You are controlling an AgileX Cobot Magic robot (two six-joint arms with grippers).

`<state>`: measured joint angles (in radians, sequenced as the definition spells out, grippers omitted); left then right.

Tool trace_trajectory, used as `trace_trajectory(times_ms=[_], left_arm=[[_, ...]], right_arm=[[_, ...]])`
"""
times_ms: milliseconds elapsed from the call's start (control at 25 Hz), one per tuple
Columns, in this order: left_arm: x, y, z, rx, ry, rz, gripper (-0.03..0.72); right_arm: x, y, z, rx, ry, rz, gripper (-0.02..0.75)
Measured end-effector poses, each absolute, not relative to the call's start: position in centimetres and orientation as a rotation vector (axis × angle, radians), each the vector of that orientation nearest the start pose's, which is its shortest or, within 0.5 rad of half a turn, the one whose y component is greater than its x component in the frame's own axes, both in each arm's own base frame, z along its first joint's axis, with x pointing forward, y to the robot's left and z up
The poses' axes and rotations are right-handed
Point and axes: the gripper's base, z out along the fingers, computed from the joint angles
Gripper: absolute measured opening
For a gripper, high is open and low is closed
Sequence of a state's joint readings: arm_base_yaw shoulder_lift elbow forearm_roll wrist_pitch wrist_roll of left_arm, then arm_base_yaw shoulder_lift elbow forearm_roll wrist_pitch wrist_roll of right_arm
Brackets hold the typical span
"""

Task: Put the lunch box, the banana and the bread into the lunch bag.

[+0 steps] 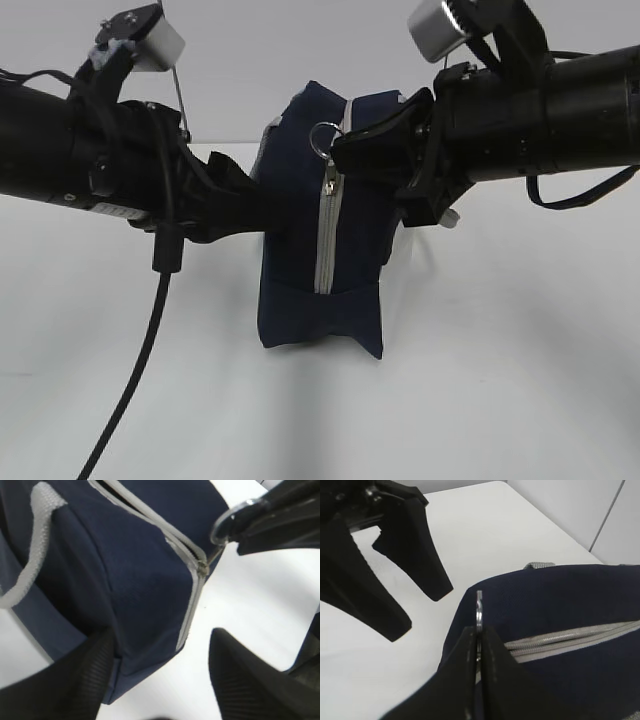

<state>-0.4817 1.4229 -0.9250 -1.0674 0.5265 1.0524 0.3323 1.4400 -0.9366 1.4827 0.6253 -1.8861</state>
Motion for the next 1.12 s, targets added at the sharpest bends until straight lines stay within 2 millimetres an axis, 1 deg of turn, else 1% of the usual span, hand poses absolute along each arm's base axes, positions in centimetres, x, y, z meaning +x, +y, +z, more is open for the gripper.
trace_trajectory(times_ms=[280,640,720,760,840,880,960,1000,1040,1080,1120], left_arm=[[25.7,-17.7,26.1,0.845,2.133,-0.701,0.436],[26.7,-18.2,25.0,0.847,2.092,-0.69,0.438],[26.9,-18.3,24.8,0.847,2.088,-0.693,0.423],[26.9,-18.3,24.8,0.847,2.087,-0.694,0.404],[26.9,-18.3,24.7,0.849,2.085,-0.693,0.339],[26.9,-18.3,24.7,0.85,2.084,-0.695,0.283],[26.9,-18.4,24.7,0.851,2.084,-0.7,0.148],[26.9,-18.4,24.7,0.844,2.085,-0.706,0.09],[26.9,-18.4,24.7,0.836,2.086,-0.713,0.048],[26.9,-18.4,24.8,0.828,2.087,-0.718,0.02],[26.9,-18.5,24.8,0.819,2.088,-0.726,0.013]], right_arm=[[27.1,15.0,29.3,-1.085,1.68,0.584,0.0],[27.1,15.0,29.3,-1.086,1.679,0.586,0.0],[27.1,15.0,29.3,-1.086,1.679,0.586,0.0],[27.1,15.0,29.3,-1.086,1.679,0.586,0.0],[27.1,15.0,29.3,-1.086,1.679,0.586,0.0],[27.1,15.0,29.3,-1.086,1.679,0.586,0.0],[27.1,15.0,29.3,-1.086,1.679,0.586,0.0],[27.1,15.0,29.3,-1.086,1.679,0.586,0.0],[27.1,15.0,29.3,-1.086,1.679,0.586,0.0],[27.1,15.0,29.3,-1.086,1.679,0.586,0.0],[27.1,15.0,29.3,-1.086,1.679,0.586,0.0]])
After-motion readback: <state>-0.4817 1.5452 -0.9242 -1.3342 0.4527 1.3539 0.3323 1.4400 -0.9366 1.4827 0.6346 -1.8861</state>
